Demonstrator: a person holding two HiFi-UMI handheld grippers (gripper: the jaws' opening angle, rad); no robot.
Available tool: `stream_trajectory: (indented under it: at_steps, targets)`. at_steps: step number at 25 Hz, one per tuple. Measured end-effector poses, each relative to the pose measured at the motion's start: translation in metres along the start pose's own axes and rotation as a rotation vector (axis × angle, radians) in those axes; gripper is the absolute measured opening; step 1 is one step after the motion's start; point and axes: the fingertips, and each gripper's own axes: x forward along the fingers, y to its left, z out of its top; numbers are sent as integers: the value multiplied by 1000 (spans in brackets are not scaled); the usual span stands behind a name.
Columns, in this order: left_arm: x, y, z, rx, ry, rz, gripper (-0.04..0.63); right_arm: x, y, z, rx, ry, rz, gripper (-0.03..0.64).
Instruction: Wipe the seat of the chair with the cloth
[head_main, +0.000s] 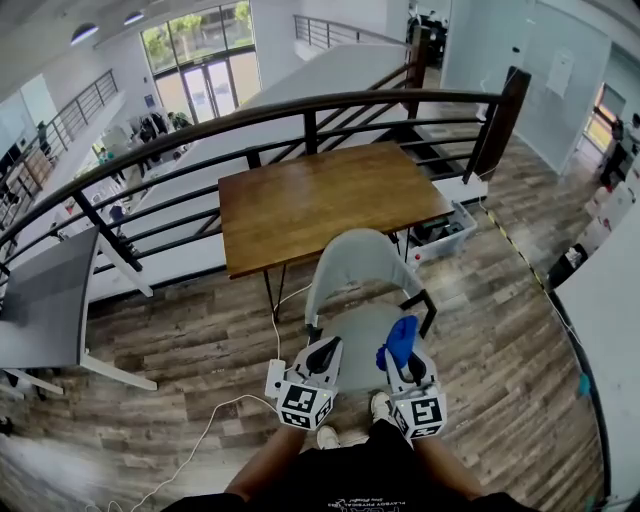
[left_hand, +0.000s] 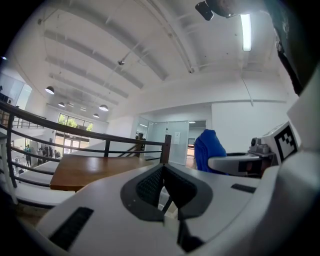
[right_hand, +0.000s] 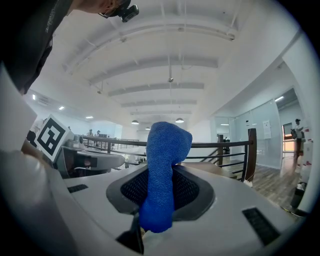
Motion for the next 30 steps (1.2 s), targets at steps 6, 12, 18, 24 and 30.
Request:
stream_trajectory:
  at_steps: [6,12,18,24,30]
  targets:
    - [26,17,-2,23,6,54,8,25,-17,-8,18,4,57,110]
    - [69,32,-2,26,28,128,8,64,-47,-12,28,22,154,110]
    - [113,40,-3,23,50,179,8,108,-80,-18,57,11,233,110]
    - [151,37,-14,11,88,239,8,132,-118,-31,85,20,294,110]
    - [159,48,-31,-55,100,354,8,148,-130,-50,84,63,406,110]
